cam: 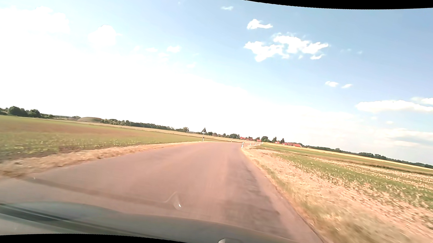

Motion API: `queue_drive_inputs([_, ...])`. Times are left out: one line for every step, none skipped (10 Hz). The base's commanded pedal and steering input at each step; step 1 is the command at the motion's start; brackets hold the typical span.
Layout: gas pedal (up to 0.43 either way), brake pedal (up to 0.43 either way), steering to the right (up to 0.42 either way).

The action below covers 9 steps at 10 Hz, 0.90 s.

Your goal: Follow the waypoints while adhering to traffic rules and regulations

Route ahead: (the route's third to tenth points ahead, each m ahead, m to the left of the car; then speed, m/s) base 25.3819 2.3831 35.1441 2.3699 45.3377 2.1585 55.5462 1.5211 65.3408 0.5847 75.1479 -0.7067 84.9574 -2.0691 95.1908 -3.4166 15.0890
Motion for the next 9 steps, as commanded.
queue_drive_inputs([0.138,0.006,-0.001])
queue_drive_inputs([0.138,0.006,-0.001])
queue_drive_inputs([0.138,0.006,0.000])
queue_drive_inputs([0.130,0.006,0.000])
queue_drive_inputs([0.110,0.006,0.000])
queue_drive_inputs([0.098,0.006,0.000])
queue_drive_inputs([0.059,0.006,0.000])
queue_drive_inputs([0.059,0.006,0.000])
queue_drive_inputs([0.059,0.006,0.000])
